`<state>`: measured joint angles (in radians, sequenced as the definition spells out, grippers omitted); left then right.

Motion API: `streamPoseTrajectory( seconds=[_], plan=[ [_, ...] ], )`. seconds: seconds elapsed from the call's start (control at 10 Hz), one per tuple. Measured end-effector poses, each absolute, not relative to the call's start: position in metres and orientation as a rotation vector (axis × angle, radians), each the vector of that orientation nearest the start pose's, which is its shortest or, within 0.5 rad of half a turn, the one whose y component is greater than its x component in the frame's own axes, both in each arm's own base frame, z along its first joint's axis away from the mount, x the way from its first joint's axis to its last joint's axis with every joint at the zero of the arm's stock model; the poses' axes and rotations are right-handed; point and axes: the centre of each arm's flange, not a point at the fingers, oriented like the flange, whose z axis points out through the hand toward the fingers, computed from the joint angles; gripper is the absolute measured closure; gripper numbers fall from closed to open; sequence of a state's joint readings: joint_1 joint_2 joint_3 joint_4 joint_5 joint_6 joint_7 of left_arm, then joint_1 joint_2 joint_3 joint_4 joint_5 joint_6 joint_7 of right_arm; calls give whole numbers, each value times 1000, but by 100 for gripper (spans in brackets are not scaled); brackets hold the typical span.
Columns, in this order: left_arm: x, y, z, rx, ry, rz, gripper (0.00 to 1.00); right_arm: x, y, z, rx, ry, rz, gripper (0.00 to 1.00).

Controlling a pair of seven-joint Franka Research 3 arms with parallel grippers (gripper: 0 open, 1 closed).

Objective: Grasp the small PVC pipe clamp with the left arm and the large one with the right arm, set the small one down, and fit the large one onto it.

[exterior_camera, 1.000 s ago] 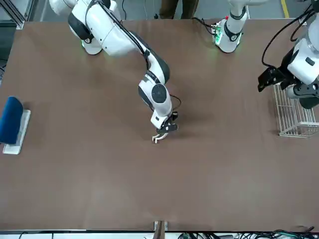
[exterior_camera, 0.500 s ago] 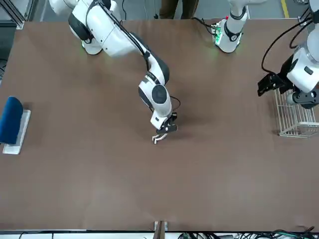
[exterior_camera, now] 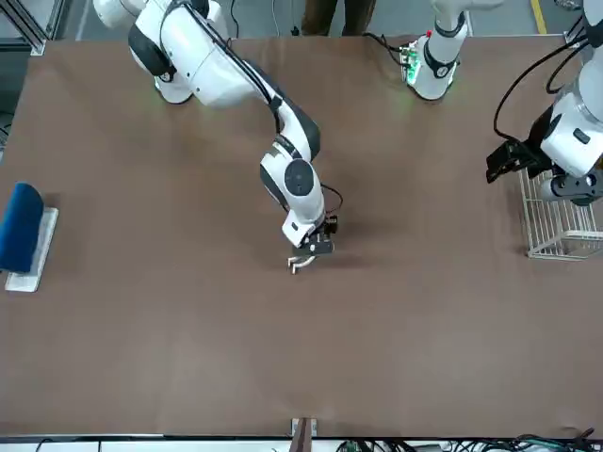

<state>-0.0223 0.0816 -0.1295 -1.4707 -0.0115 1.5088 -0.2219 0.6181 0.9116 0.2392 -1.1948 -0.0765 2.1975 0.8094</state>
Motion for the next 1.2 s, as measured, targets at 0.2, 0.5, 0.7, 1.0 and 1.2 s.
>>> streamPoseTrajectory(
  seconds=[0.2,0.5,0.7,1.0,1.2],
  plan=[
    [568,-83,620,-3152,-115,74,1,569,511,307,-3008,165,31,0],
    [575,-82,618,-3160,-123,26,1,621,404,417,-3017,396,-19,0],
    [580,-82,615,-3164,-131,-2,1,641,321,478,-3041,378,-69,0],
    [590,-83,610,-3171,-133,-44,0,643,177,549,-3053,299,-81,0],
    [589,-86,609,-3171,-127,-42,0,614,80,585,-3062,277,-100,0]
  ],
)
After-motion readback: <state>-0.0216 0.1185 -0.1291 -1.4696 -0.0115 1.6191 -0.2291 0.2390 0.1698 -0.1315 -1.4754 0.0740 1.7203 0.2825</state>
